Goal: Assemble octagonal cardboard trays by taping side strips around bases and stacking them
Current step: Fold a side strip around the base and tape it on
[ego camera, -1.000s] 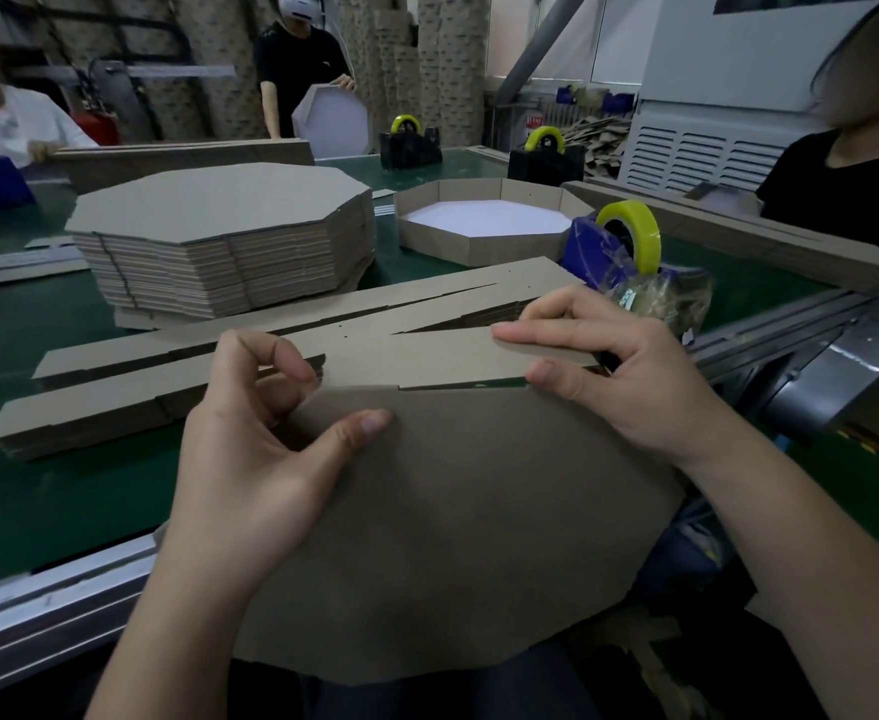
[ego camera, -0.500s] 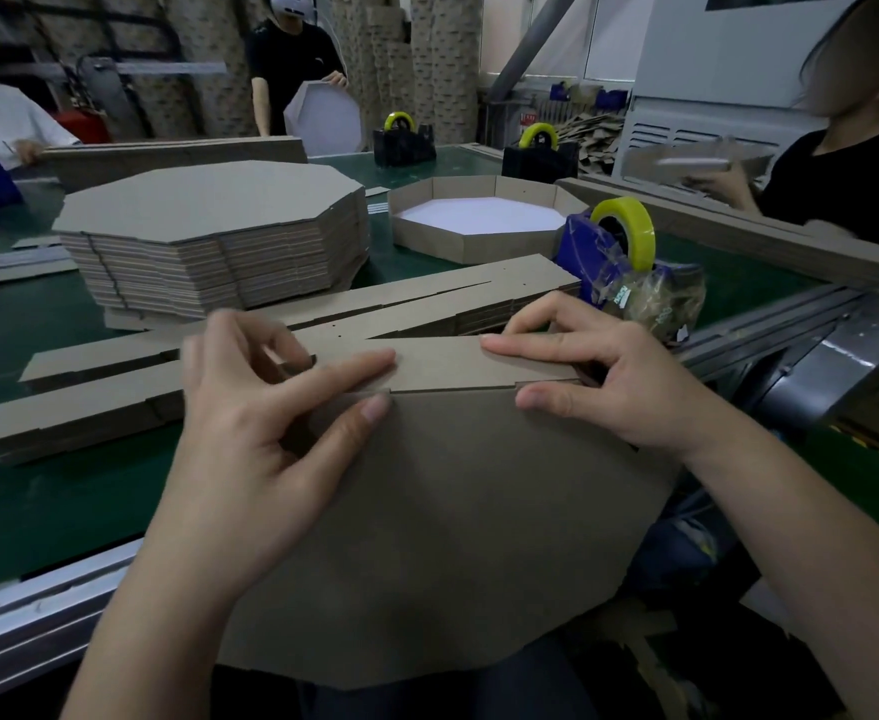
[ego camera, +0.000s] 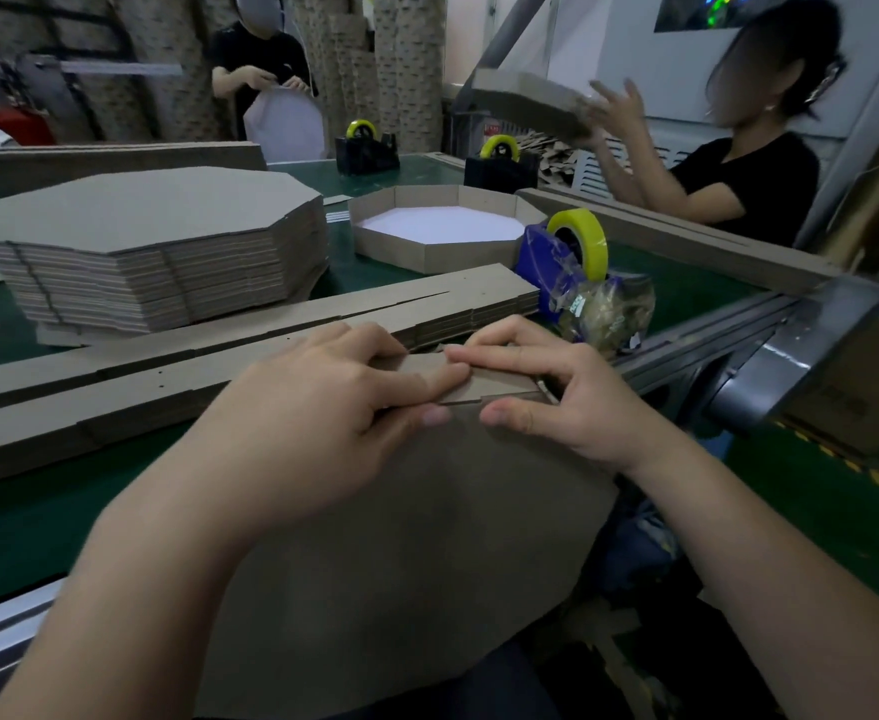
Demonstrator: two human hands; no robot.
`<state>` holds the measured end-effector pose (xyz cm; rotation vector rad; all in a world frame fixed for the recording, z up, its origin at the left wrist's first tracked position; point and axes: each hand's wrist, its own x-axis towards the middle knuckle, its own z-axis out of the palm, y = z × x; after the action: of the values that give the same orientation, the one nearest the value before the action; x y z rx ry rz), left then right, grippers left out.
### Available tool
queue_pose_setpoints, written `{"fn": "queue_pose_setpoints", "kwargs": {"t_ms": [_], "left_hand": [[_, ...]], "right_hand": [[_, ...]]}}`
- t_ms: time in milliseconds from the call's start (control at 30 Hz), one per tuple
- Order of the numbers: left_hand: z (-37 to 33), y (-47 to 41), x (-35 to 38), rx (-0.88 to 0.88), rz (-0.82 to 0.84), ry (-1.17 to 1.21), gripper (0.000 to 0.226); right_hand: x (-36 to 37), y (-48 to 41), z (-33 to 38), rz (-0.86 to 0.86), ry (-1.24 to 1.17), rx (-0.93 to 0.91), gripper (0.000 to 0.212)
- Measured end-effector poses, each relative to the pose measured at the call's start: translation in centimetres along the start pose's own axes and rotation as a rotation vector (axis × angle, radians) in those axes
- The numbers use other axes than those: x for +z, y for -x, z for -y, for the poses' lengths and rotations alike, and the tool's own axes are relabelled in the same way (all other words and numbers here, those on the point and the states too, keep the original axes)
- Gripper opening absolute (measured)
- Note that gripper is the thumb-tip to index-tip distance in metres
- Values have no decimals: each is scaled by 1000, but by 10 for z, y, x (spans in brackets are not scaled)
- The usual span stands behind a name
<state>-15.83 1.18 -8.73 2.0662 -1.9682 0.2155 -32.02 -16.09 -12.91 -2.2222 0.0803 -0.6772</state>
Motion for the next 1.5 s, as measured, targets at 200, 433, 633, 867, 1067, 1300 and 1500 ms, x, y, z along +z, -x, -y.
{"fn": "queue_pose_setpoints", "kwargs": {"t_ms": [200, 433, 633, 867, 1067, 1300, 1500], "left_hand": [[-4, -3, 6, -9, -63, -52, 51], [1, -7, 13, -38, -93, -32, 51], [1, -9, 17, -29, -107, -25, 51], [-1, -5, 16, -28, -117, 2, 43], [1, -5, 17, -23, -111, -2, 42], [1, -5, 16, -34, -105, -8, 44], [0, -7, 16, -30, -100, -6, 44]], "right_hand": [[0, 3, -10, -18, -101, 75, 44], [-71, -11, -46, -730, 137, 361, 14], [-138, -34, -89, -654, 290, 882, 25], [-156, -42, -96, -553, 9, 1064, 19], [-157, -44, -99, -543, -127, 1146, 15], [-152, -43, -103, -714, -485, 1049, 15], [-151, -40, -109, -854, -501, 911, 9]]}}
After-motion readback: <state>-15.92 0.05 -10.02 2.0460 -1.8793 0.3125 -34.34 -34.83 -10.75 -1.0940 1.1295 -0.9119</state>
